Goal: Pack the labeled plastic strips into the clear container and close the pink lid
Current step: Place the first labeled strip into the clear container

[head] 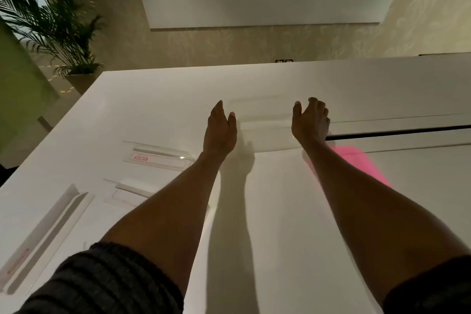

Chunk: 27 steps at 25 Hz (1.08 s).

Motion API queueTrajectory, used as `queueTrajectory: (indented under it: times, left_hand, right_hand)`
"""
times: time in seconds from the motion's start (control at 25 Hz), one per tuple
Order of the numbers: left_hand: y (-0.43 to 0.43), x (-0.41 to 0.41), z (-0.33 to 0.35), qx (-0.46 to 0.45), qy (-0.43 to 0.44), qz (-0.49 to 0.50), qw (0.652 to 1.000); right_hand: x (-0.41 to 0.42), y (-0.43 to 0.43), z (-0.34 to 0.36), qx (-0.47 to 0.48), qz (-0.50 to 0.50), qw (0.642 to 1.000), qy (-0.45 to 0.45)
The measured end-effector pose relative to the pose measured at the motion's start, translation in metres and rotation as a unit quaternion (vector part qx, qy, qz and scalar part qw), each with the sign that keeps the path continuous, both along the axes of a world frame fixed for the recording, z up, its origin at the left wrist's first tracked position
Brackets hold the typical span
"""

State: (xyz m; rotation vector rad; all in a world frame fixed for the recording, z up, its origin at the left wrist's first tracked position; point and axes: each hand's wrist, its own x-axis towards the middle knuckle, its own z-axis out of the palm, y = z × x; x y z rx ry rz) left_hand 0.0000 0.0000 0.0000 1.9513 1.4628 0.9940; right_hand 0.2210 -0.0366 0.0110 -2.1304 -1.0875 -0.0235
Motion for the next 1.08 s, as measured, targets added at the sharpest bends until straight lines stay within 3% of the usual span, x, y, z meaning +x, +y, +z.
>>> queueTrajectory:
  times: [0.16, 0.24, 0.6, 1.08]
  left_hand:
    - [0.014, 0.015, -0.01, -0.082, 0.0, 0.022, 0.996]
    - [0.015, 0.018, -0.015, -0.101, -0.016, 0.037, 0.994]
    - [-0.029, -0.001, -0.019, -0.067, -0.027, 0.087, 0.994]
    - [-0.133, -0.034, -0.02, -0.074, -0.042, 0.064, 0.994]
  right_hand:
    - [0.011, 0.015, -0.008, -0.027, -0.012, 0.99, 0.139]
    - [0.011, 0.016, -0.014, -0.025, -0.009, 0.987, 0.159]
    - [-0.013, -0.026, -0.02, -0.008, -0.004, 0.99, 0.141]
    - [-0.035, -0.135, -0.021, 0.002, 0.035, 0.987, 0.157]
